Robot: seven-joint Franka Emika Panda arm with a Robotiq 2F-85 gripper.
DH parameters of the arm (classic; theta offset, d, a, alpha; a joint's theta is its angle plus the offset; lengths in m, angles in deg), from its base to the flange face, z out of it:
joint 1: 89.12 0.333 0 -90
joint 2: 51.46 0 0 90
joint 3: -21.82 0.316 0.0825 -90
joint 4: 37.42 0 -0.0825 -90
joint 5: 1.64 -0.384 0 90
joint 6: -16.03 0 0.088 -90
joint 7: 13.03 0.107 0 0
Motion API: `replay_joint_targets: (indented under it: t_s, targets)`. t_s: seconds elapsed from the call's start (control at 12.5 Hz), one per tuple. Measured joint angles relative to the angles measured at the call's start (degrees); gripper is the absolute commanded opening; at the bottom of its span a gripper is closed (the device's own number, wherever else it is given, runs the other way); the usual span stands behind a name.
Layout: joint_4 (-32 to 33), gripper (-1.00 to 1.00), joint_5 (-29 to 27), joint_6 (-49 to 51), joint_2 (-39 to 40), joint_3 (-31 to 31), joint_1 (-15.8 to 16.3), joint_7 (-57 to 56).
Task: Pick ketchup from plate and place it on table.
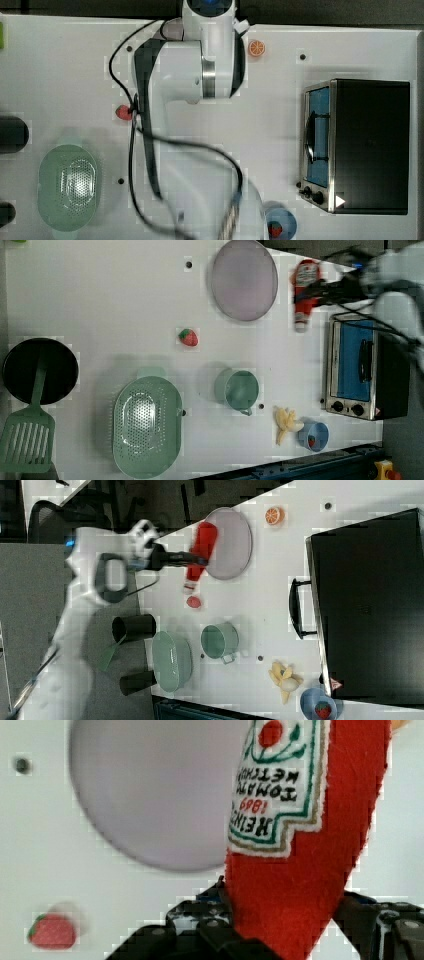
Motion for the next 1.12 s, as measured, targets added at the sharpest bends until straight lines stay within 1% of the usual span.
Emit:
replay_joint_targets:
  t_s: [0.16,0.32,0.56,0.72,0.8,0.96,1.12]
  targets:
    - [4.31,0.25,-0.01,2.00,-9.74,-0.33,-0.87,0.00]
    - [10.02,0.25,0.12,1.76,-18.35,-0.82,-1.98,0.00]
    - [19.58,0.25,0.07,-1.83,-24.79,-2.16,-2.99,0.00]
    - [27.86,0.25,-1.94,-8.28,-25.14,-3.40,-3.30,0.00]
    - [32.01,0.25,-3.08,-11.86,-24.08,-3.78,-3.61,0.00]
    - [38.72,0.25,-3.37,-18.86,-20.24,-4.50,-3.90,0.00]
    - [43.87,0.25,-3.37,-26.05,-15.65,-4.13,-3.87,0.00]
